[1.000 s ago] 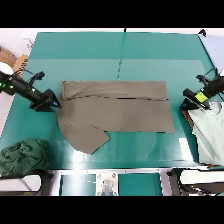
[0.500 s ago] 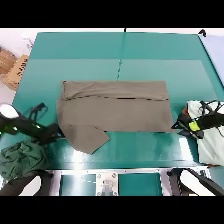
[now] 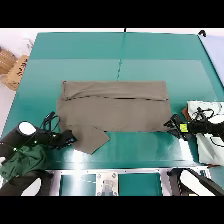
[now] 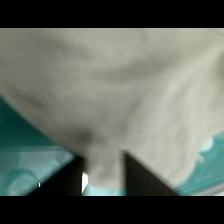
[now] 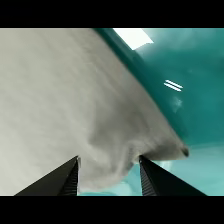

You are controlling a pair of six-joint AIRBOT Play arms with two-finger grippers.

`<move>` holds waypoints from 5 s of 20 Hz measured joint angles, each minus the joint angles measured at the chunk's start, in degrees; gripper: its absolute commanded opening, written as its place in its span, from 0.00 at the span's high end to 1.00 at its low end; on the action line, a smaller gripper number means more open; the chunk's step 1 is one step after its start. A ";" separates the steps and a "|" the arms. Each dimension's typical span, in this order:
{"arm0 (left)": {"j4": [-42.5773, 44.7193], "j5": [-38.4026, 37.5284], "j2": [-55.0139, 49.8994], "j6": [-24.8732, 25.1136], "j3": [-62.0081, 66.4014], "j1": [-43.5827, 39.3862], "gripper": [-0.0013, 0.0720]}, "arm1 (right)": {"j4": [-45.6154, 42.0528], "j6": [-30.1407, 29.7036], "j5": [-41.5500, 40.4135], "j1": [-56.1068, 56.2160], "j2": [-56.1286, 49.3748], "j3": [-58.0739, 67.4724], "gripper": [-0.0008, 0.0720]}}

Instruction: Fold the shirts.

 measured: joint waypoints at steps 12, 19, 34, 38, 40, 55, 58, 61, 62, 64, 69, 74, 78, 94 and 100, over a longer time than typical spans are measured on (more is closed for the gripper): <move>5.31 -10.12 0.44 2.51 14.73 -0.63 0.95 | 1.99 -7.06 3.28 -0.09 -2.12 3.54 0.96; 9.88 -20.96 4.52 2.58 24.09 -0.63 0.95 | -6.10 -7.56 14.84 -0.09 -0.37 11.10 0.96; 11.15 -10.29 -24.26 3.26 58.99 -0.68 0.95 | -1.62 -6.43 14.40 5.90 -23.32 44.57 0.96; 8.37 -4.94 -37.35 5.81 67.82 -0.68 0.05 | 1.18 -6.45 10.84 6.69 -36.37 54.58 0.52; 6.40 1.11 -41.11 7.02 69.72 -0.61 0.06 | 2.91 -6.45 8.11 6.64 -41.48 58.95 0.49; 3.85 -14.73 -45.03 8.35 76.26 5.51 0.95 | 4.68 -22.62 24.24 -4.22 -49.70 64.26 0.31; 3.34 -16.98 -45.05 8.28 76.32 5.49 0.95 | 6.71 -25.09 24.28 -2.99 -51.49 63.06 0.35; 3.23 -17.46 -45.07 7.48 76.32 4.83 0.95 | 7.32 -26.88 22.71 -0.63 -53.09 62.58 0.96; 3.04 -17.55 -45.11 7.30 76.32 4.09 0.95 | 7.78 -27.41 22.73 0.24 -53.29 62.71 0.96; 2.97 -16.46 -45.22 7.10 76.32 1.79 0.95 | 7.54 -28.09 23.02 1.29 -53.33 64.04 0.96; 2.86 -9.07 -46.12 6.88 76.26 -8.35 0.95 | 8.48 -28.00 30.38 2.36 -48.02 70.18 0.96; 0.61 1.18 -51.84 6.82 76.26 -21.92 0.95 | 12.46 -26.34 35.12 3.10 -36.02 72.39 0.96; -6.69 10.25 -58.40 6.84 77.40 -30.45 0.95 | 15.80 -25.20 37.70 4.96 -28.17 72.83 0.96; -9.90 -15.47 -59.32 6.01 93.07 -16.87 0.95 | 18.86 -19.78 32.68 18.93 -23.30 70.29 0.96; 2.32 -29.11 -50.29 4.74 97.79 -1.40 0.95 | 18.86 -16.65 9.77 39.58 -25.64 65.05 0.96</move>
